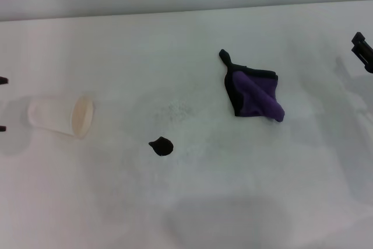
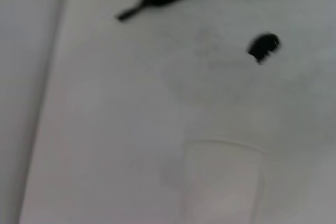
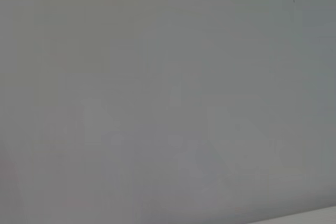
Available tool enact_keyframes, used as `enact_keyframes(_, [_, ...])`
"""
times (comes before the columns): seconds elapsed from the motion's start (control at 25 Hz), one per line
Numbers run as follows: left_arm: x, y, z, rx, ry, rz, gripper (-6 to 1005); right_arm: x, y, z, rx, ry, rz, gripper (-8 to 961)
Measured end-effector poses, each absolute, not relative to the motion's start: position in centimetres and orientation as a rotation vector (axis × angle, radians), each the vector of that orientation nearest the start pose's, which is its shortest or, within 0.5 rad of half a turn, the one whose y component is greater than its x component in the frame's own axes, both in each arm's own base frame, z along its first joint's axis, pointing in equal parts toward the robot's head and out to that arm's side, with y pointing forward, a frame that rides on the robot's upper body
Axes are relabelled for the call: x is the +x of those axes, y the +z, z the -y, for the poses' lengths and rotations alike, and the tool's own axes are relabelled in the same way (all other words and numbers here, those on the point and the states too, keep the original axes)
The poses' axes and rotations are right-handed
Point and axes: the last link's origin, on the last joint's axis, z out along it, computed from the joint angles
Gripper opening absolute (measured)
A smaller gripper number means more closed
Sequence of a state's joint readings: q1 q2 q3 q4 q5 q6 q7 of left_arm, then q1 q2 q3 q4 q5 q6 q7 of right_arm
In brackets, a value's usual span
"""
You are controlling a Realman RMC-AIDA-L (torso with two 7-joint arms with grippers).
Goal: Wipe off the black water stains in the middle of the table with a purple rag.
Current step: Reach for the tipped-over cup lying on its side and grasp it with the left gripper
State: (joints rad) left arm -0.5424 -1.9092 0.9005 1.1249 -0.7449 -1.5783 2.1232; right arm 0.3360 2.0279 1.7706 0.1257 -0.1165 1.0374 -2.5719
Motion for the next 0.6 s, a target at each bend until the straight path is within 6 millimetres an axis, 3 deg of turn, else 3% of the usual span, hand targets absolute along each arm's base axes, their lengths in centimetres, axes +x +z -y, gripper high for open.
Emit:
enact_keyframes(0.24, [-25.7,8.2,-38.0,-2.757,0.578,-0.581,876,39.4,2.7,-31.1,-1.477,0.712,-0.878,864])
enact_keyframes(0.6, [-24.8,5.9,-39.1,-2.736,0.593,-0.638,876,39.5,2.8,-31.1,-1.465,0.714,-0.883,864])
